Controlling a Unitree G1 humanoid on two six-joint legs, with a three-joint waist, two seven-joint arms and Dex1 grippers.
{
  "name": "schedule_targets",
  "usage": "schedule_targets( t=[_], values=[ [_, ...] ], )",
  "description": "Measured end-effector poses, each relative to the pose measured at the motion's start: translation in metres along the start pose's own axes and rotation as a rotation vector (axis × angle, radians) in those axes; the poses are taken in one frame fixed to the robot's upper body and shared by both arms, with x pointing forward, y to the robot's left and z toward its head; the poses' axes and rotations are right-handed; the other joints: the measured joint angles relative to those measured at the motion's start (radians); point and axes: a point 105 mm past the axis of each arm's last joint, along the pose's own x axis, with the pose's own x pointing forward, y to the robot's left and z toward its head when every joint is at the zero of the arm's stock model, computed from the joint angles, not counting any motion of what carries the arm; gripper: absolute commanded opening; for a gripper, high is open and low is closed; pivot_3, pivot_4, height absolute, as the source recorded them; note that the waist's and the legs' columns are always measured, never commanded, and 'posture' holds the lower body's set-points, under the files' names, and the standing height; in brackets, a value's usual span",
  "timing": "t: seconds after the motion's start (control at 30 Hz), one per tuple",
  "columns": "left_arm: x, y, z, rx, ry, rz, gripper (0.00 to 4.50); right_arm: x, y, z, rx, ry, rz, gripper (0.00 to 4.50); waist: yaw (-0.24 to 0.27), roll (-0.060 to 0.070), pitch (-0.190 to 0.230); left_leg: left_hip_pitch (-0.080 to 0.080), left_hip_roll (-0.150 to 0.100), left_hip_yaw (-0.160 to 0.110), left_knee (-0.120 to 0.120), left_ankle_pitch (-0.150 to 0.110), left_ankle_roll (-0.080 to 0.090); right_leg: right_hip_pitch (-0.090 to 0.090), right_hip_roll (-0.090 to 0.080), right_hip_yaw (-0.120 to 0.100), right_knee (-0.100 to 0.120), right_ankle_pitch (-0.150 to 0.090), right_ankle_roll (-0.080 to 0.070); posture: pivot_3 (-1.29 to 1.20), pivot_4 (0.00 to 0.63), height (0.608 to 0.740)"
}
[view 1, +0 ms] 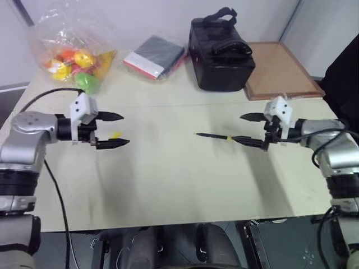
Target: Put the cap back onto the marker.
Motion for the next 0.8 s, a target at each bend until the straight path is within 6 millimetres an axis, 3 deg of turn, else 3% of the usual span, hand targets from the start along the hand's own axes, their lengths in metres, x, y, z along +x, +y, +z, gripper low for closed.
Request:
schedule_targets(
  t=[0.27, 0.37, 0.8],
  values=[
    [0.001, -0.003, -0.002, 0.009, 0.004, 0.006, 4.48, 0.048, -0.004, 0.017, -0.053, -0.046, 0.132, 4.50, 0.001, 0.000, 0.000, 0.000, 0.000, 0.000, 0.000, 0.000, 0.000, 0.000, 0.000, 0.000, 0.001, 0.000, 0.000, 0.00, 0.150, 0.740],
    [-0.001, -0.007, -0.006, 0.002, 0.010, 0.021, 4.48, 0.061, -0.004, 0.011, -0.049, -0.024, 0.163, 4.50, 0.002, 0.000, 0.000, 0.000, 0.000, 0.000, 0.000, 0.000, -0.001, 0.000, 0.000, 0.000, 0.001, 0.000, 0.000, 0.00, 0.150, 0.740],
    [-0.011, -0.014, -0.010, -0.023, 0.004, 0.106, 4.48, 0.073, -0.002, -0.018, -0.010, 0.097, 0.208, 4.50, -0.002, 0.001, 0.001, 0.000, 0.000, 0.000, 0.000, 0.001, -0.002, 0.000, 0.000, 0.000, 0.003, 0.000, 0.000, 0.00, 0.150, 0.740]
  ],
)
